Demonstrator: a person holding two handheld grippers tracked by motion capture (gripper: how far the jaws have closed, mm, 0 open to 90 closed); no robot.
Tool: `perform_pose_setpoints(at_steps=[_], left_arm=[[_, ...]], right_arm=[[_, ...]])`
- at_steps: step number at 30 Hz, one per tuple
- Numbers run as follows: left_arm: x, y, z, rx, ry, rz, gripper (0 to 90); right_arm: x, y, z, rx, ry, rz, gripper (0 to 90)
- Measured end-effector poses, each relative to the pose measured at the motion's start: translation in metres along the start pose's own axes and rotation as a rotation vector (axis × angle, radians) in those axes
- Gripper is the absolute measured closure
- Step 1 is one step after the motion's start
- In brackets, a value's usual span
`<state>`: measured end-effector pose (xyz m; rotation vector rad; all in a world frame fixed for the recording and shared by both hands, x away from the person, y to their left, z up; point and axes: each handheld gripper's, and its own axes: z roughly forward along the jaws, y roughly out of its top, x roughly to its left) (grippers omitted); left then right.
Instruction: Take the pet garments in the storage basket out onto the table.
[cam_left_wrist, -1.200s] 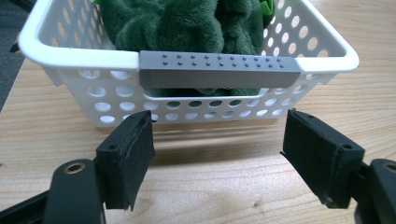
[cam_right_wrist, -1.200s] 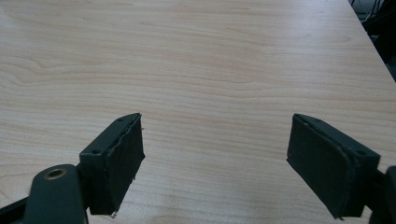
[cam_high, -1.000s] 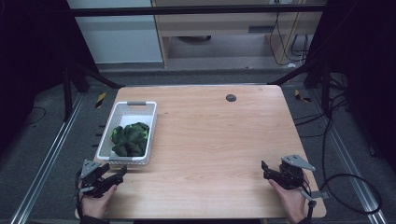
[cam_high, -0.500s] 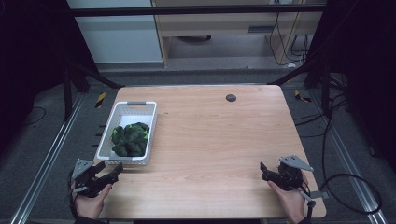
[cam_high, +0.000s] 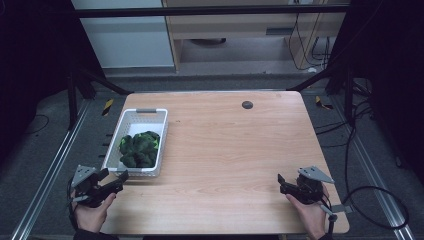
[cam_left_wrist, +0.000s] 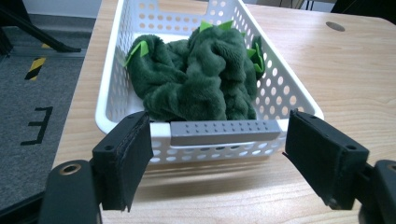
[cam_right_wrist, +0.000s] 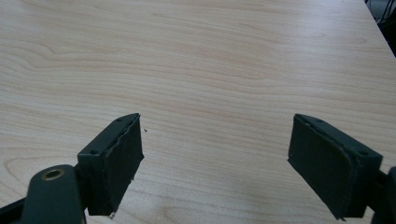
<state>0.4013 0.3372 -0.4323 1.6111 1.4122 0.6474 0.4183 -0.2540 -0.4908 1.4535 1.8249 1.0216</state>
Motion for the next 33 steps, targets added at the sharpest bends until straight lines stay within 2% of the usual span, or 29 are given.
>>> perform_pose_setpoints(at_steps=[9,23,28,33], left_arm=[[0.000,0.017,-0.002,-0.014,-0.012,0.017,20.3],[-0.013,0.042,0.009,-0.020,-0.034,0.065,19.6],[-0.016,0.051,0.011,-0.020,-0.052,0.076,19.6],[-0.017,0.060,0.012,-0.011,-0.050,0.090,19.6]], right_arm=[[-0.001,0.000,-0.001,-0.007,-0.003,-0.005,17.2],[-0.003,0.000,-0.001,-0.011,-0.007,-0.005,16.6],[-0.003,0.000,-0.001,-0.011,-0.007,-0.006,16.4],[-0.002,0.000,0.000,-0.003,-0.005,-0.014,15.7]])
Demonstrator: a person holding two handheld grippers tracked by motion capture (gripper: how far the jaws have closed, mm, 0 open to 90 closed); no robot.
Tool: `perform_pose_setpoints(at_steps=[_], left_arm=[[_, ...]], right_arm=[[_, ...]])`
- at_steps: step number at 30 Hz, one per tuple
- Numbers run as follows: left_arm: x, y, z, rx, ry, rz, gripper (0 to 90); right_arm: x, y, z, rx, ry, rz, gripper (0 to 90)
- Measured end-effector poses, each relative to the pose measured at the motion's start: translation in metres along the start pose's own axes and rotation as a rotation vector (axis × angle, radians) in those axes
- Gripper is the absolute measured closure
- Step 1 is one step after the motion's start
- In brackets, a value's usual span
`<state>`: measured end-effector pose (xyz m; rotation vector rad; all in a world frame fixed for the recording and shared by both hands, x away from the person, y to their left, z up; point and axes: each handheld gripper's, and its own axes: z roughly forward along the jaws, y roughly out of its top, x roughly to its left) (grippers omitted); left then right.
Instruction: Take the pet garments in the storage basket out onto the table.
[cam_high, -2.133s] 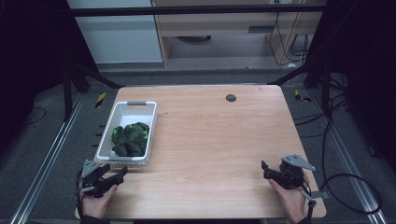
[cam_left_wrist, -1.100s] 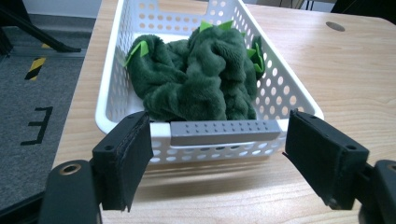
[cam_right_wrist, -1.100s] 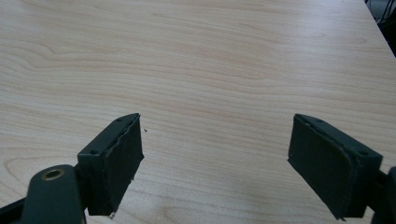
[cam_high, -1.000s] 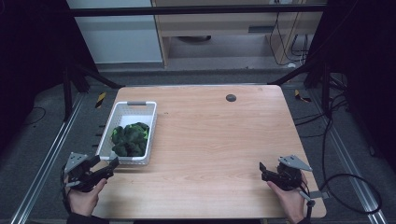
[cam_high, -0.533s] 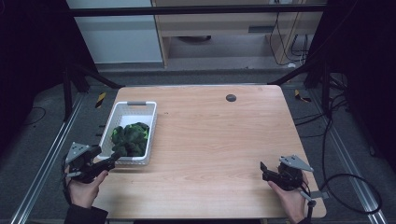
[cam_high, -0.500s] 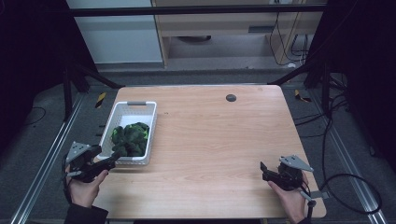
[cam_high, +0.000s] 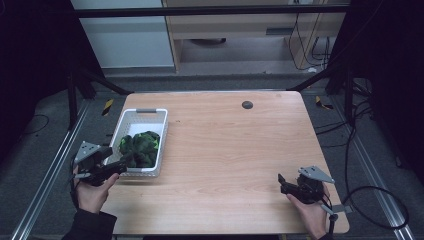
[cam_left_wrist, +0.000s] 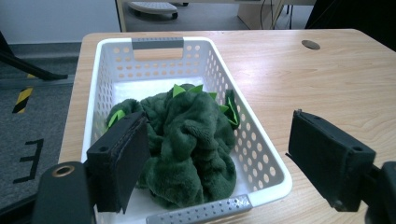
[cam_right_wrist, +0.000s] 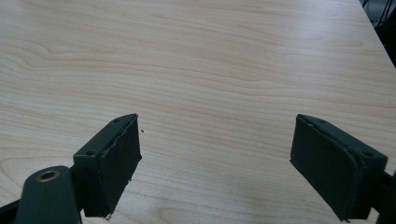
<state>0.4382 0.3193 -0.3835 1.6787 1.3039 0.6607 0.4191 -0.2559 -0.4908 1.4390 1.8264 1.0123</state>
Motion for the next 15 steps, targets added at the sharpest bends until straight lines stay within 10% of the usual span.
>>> perform_pose_setpoints(at_steps=[15], left_arm=[[0.005,0.025,0.010,0.043,0.010,0.040,19.5]], right_arm=[[0.001,0.001,-0.001,-0.002,-0.005,-0.008,15.7]])
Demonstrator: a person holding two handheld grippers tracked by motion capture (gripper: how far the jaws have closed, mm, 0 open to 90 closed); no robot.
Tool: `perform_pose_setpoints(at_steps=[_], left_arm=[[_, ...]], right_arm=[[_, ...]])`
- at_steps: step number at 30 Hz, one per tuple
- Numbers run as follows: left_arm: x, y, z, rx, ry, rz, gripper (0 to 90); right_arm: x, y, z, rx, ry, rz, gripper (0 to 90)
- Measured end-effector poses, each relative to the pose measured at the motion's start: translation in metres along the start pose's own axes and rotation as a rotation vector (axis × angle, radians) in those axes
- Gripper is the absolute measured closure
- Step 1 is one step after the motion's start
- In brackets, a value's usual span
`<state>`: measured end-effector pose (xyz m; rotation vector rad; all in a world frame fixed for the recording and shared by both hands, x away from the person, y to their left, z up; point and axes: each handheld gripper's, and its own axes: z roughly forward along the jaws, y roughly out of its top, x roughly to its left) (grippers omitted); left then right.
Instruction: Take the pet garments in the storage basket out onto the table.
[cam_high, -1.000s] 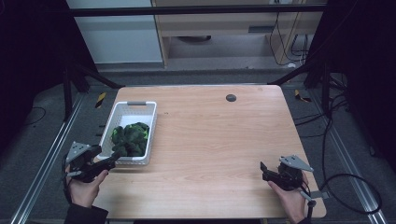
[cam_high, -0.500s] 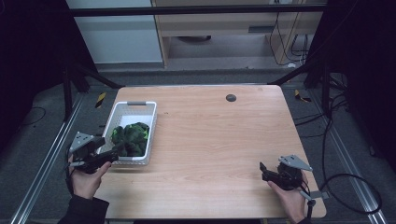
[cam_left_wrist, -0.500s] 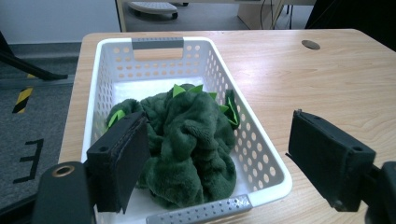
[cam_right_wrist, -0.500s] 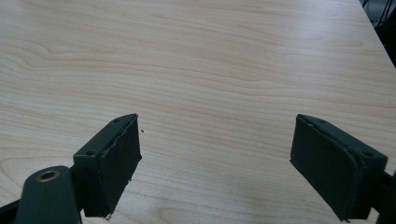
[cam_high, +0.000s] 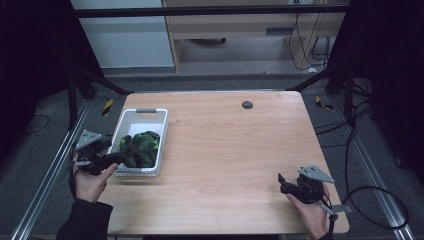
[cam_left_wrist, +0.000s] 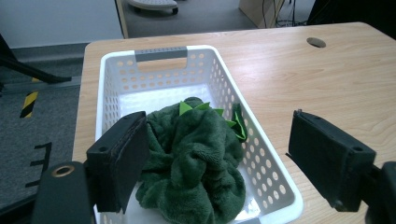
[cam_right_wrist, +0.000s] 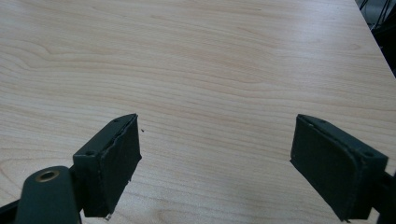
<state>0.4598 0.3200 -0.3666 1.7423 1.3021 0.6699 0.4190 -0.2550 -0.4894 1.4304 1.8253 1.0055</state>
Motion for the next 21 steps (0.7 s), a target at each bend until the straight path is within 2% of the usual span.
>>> perform_pose_setpoints(at_steps=[17,21], left_arm=[[-0.001,0.017,0.021,0.084,0.005,0.052,19.4],[0.000,0.021,0.028,0.119,0.011,0.069,19.2]], right_arm=[[0.001,0.000,0.002,0.005,0.007,-0.006,15.7],[0.001,0.000,0.002,0.006,0.008,-0.008,15.6]])
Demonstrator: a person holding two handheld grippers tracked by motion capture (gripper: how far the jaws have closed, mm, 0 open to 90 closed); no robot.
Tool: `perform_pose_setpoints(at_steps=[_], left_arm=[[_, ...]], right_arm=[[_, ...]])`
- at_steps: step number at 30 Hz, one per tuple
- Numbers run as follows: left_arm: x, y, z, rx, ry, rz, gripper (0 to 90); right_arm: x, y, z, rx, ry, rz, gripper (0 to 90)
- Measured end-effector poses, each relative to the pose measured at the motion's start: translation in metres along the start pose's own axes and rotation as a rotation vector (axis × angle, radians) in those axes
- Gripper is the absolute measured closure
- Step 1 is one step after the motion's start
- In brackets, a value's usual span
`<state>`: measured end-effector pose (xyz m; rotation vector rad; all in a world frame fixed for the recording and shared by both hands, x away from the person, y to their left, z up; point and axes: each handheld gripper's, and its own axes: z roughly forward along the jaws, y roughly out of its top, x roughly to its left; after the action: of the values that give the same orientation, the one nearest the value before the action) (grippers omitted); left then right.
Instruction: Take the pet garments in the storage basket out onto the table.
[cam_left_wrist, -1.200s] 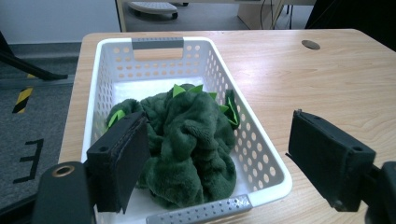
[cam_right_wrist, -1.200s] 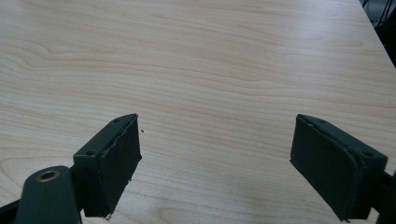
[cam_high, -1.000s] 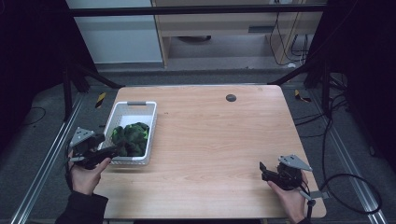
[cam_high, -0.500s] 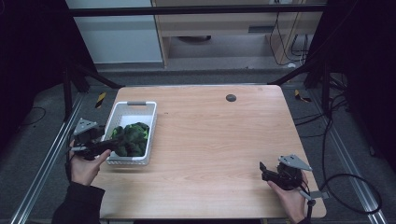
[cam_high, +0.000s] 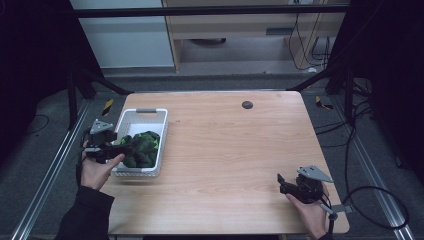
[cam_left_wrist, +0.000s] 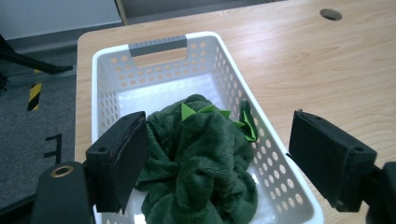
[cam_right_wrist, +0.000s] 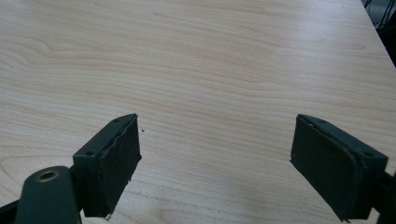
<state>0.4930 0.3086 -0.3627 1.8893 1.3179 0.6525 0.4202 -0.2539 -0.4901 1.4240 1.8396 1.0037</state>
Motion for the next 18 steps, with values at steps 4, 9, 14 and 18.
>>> perform_pose_setpoints(at_steps=[4,9,14,18], left_arm=[[0.002,0.003,0.004,0.018,0.002,0.003,19.1],[0.004,0.007,0.012,0.055,0.004,0.020,19.0],[0.004,0.010,0.020,0.094,0.004,0.041,18.7],[0.003,0.011,0.027,0.117,-0.002,0.051,18.7]], right_arm=[[0.000,0.000,0.000,0.004,0.002,0.003,15.7],[0.000,0.000,0.001,0.007,0.001,-0.003,15.7],[0.000,0.000,0.001,0.012,0.004,-0.001,15.6],[-0.001,0.000,0.001,0.013,0.006,0.000,15.5]])
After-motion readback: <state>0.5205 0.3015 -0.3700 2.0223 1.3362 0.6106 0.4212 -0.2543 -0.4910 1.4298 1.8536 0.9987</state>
